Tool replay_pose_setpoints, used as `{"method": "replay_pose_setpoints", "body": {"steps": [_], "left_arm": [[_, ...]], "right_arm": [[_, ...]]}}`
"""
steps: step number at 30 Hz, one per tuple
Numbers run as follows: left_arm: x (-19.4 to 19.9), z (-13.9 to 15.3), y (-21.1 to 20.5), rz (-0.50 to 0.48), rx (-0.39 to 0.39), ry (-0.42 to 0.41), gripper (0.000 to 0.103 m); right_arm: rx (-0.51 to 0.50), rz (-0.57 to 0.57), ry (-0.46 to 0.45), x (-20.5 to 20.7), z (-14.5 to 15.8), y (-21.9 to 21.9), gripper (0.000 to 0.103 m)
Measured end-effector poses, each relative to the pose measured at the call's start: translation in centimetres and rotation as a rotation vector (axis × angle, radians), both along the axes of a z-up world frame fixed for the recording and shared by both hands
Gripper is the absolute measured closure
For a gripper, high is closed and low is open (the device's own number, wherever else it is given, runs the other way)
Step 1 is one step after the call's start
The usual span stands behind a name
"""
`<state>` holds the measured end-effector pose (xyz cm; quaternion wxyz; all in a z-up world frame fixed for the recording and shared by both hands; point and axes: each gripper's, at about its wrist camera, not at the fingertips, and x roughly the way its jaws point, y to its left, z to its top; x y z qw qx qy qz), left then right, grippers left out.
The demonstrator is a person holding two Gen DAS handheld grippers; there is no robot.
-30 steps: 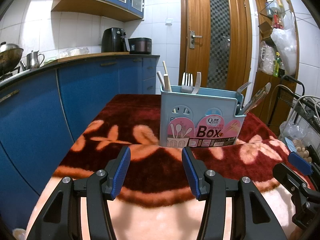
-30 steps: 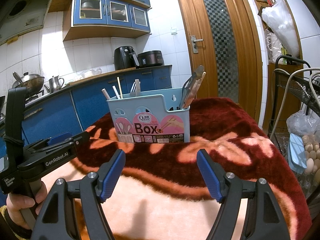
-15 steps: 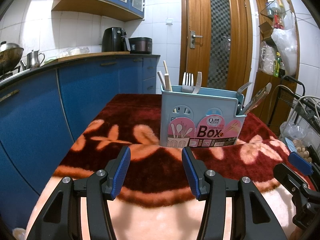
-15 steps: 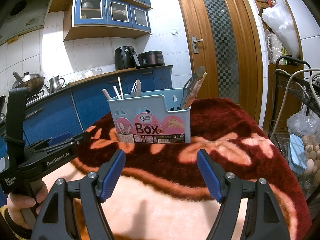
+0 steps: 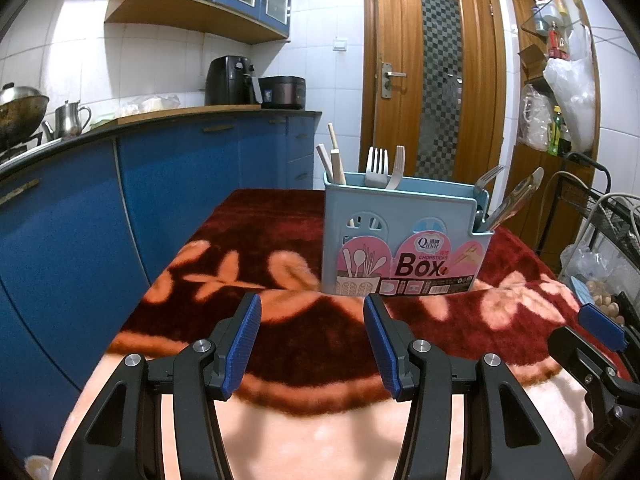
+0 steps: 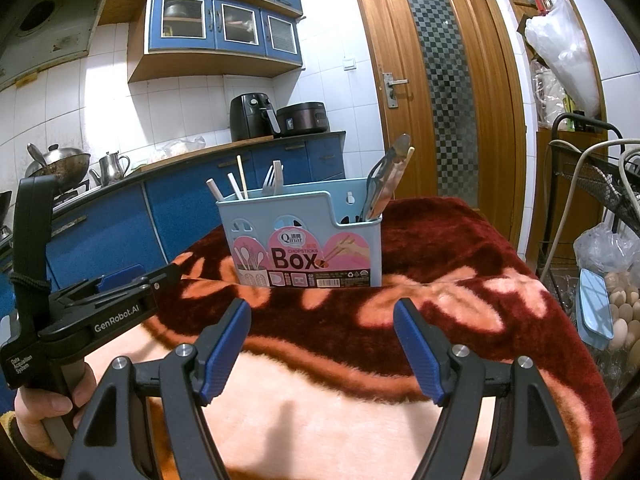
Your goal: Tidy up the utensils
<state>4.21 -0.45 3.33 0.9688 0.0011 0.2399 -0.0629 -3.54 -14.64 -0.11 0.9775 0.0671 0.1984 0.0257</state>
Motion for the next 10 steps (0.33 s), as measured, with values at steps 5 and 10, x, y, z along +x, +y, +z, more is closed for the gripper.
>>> {"method": "replay_pose_setpoints", "body": {"steps": [5,10], "left_arm": [[-0.01,-0.01,0.0,0.0,0.0,0.0,0.048],[0.07,0.16,0.13,0.001,0.0,0.002,0.048]], "right_arm": [[-0.001,0.0,0.001,-0.01,0.01,0.0,0.027],[0.0,0.0,0.0,0.0,-0.01,0.0,0.027]]}}
